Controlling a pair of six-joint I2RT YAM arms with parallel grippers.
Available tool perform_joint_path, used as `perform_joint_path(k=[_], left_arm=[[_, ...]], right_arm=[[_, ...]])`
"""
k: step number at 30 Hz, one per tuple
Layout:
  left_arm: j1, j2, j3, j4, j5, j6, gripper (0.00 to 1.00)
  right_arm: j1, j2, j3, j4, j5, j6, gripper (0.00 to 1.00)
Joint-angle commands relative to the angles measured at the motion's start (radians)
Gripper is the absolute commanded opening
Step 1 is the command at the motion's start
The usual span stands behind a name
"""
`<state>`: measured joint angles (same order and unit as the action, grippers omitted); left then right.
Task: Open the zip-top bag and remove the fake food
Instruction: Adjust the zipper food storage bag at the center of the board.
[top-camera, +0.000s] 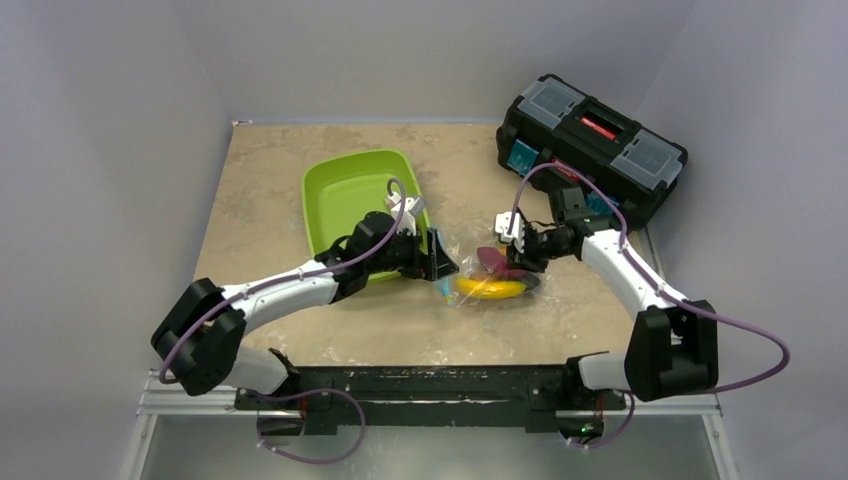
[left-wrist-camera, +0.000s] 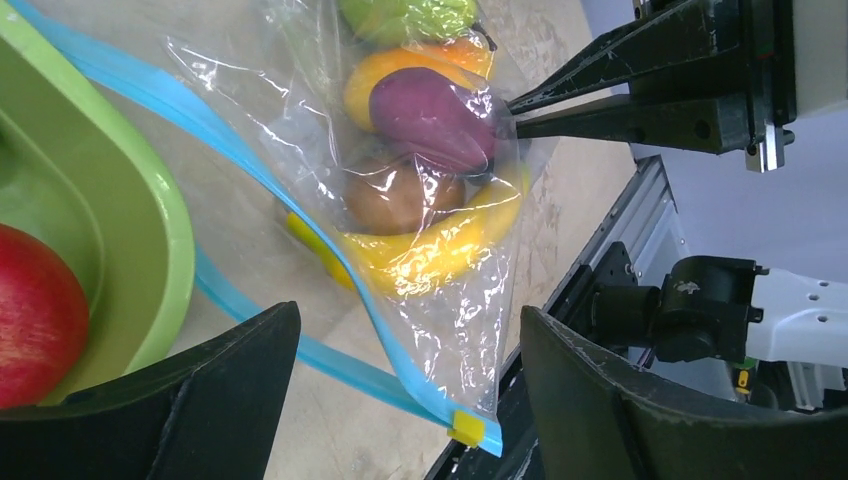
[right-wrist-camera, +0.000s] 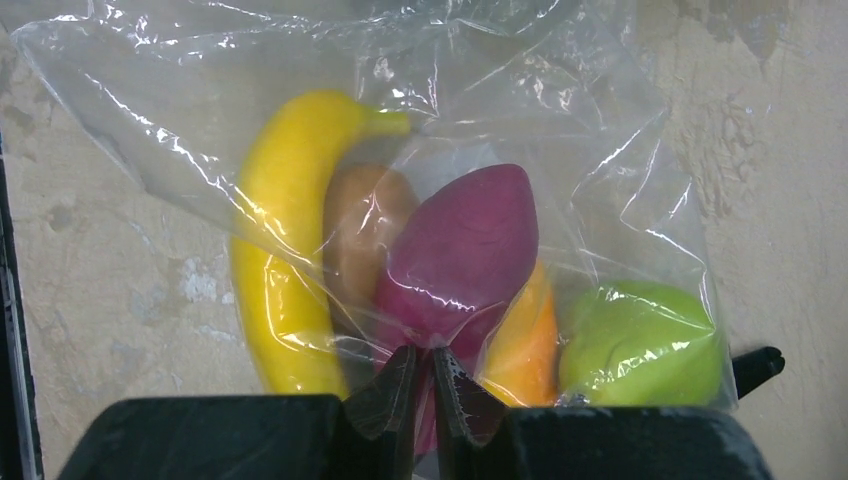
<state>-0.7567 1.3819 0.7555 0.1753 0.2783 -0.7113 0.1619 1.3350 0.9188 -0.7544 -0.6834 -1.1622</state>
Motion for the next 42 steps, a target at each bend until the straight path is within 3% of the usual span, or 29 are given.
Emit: perform_joint_path(k=[1,3,7,10,17,22,25,31,42], left_arm=[[-0.002,0.041,0.025,0.064,0.039,-0.073,0.80],[-0.003,0.051,0.027,0.055,0.033,-0.080,0.80],[-0.004,0.061,0.042,0.016,0.021,-0.068,0.80],[-0.004,0.080,0.051,0.040,0.058,-0.078,0.70],[-0.004,0.121,0.076,0.059,0.116,-0.081,0.46],[-0.004,0.126,0.079,0.074,0.153,-0.076,0.27],[-0.005,0.132,0.082,0.090,0.181,-0.075,0.21],[-0.007,0.140,0.091,0.138,0.233,-0.088,0.15],[-0.009,0.121,0.062,0.211,0.246,-0.104,0.15]], right_arm=[[0.033,-0.006,-0.051,0.124,0.017,0.148,0.08],[0.035,-0.013,-0.065,0.174,0.042,0.202,0.11],[0.039,-0.027,-0.080,0.189,0.039,0.208,0.30],[0.070,-0.024,-0.086,0.172,0.025,0.194,0.35],[0.110,-0.005,-0.060,0.242,0.036,0.311,0.13],[0.109,0.024,0.005,0.222,-0.054,0.363,0.17],[0.110,0.049,0.026,0.241,-0.037,0.409,0.19],[0.149,0.067,0.052,0.174,-0.113,0.357,0.28],[0.171,0.054,0.091,0.169,-0.087,0.340,0.45]])
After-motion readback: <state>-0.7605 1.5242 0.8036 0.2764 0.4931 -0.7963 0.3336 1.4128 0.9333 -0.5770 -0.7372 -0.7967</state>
